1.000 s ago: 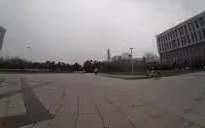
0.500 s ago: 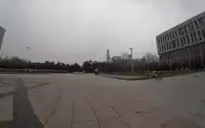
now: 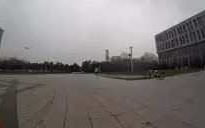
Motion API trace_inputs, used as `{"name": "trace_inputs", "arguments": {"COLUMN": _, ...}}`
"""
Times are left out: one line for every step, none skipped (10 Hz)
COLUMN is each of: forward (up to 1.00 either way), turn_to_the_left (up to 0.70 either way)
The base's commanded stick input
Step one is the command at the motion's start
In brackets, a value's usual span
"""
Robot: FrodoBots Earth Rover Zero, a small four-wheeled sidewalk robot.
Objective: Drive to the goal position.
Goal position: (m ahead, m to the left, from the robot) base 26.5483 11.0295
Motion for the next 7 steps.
{"name": "trace_inputs", "arguments": {"forward": 0.70, "turn_to_the_left": -0.01}}
{"name": "trace_inputs", "arguments": {"forward": 0.70, "turn_to_the_left": -0.01}}
{"name": "trace_inputs", "arguments": {"forward": 0.70, "turn_to_the_left": -0.01}}
{"name": "trace_inputs", "arguments": {"forward": 0.70, "turn_to_the_left": -0.01}}
{"name": "trace_inputs", "arguments": {"forward": 0.70, "turn_to_the_left": -0.01}}
{"name": "trace_inputs", "arguments": {"forward": 0.70, "turn_to_the_left": -0.01}}
{"name": "trace_inputs", "arguments": {"forward": 0.70, "turn_to_the_left": -0.01}}
